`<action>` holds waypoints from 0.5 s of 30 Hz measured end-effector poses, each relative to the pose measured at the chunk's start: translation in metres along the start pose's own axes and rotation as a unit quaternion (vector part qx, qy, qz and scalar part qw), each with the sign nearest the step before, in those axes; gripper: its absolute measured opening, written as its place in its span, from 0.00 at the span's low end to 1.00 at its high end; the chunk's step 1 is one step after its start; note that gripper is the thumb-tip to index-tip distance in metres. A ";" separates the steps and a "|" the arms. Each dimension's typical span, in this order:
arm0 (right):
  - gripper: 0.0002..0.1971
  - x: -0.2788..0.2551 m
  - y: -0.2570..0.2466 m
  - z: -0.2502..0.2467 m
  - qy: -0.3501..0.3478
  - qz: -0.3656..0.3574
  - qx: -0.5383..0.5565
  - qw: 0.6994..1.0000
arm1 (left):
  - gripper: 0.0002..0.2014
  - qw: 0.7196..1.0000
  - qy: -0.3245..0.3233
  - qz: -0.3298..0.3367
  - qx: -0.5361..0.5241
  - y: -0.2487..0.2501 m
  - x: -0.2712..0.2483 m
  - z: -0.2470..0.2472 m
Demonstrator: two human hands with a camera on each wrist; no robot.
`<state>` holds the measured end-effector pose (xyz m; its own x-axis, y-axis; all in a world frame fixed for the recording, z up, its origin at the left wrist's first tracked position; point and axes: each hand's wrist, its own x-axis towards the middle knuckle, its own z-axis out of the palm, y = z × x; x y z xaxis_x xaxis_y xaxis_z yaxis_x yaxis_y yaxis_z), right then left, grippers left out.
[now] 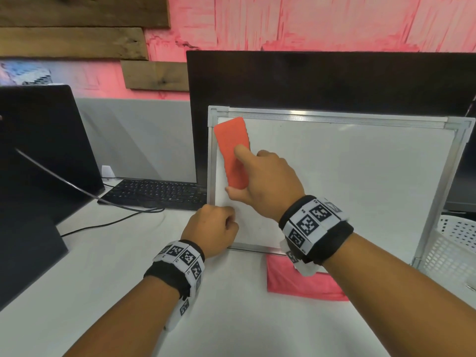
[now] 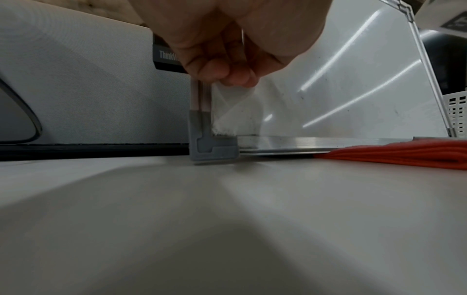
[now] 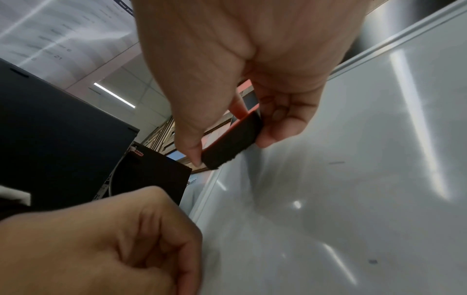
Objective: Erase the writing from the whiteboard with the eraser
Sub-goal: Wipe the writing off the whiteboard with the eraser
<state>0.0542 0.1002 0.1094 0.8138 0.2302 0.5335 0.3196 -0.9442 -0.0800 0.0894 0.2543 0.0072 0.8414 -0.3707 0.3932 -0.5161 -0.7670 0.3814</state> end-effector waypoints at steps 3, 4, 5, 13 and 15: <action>0.28 -0.010 -0.002 0.002 -0.020 0.000 -0.009 1.000 | 0.07 1.000 0.001 0.003 -0.003 0.000 0.000 -0.001; 0.28 -0.015 0.000 0.003 -0.034 0.000 -0.017 0.999 | 0.07 1.000 0.001 0.004 -0.006 0.000 -0.001 0.000; 0.27 -0.022 0.001 0.003 -0.048 0.002 -0.026 0.998 | 0.07 1.000 0.002 0.004 -0.008 0.000 -0.001 -0.001; 0.22 -0.087 0.041 -0.002 -0.127 0.026 -0.075 0.989 | 0.07 1.000 0.002 0.008 -0.002 0.000 0.000 0.003; 0.24 -0.101 0.060 -0.004 -0.145 0.018 -0.075 0.986 | 0.07 1.000 0.000 0.010 -0.002 0.003 0.000 0.003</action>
<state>-0.0114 0.0194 0.0544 0.9351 0.2327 0.2673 0.2300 -0.9723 0.0419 0.0885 0.2507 0.0054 0.8304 -0.3865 0.4014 -0.5341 -0.7572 0.3759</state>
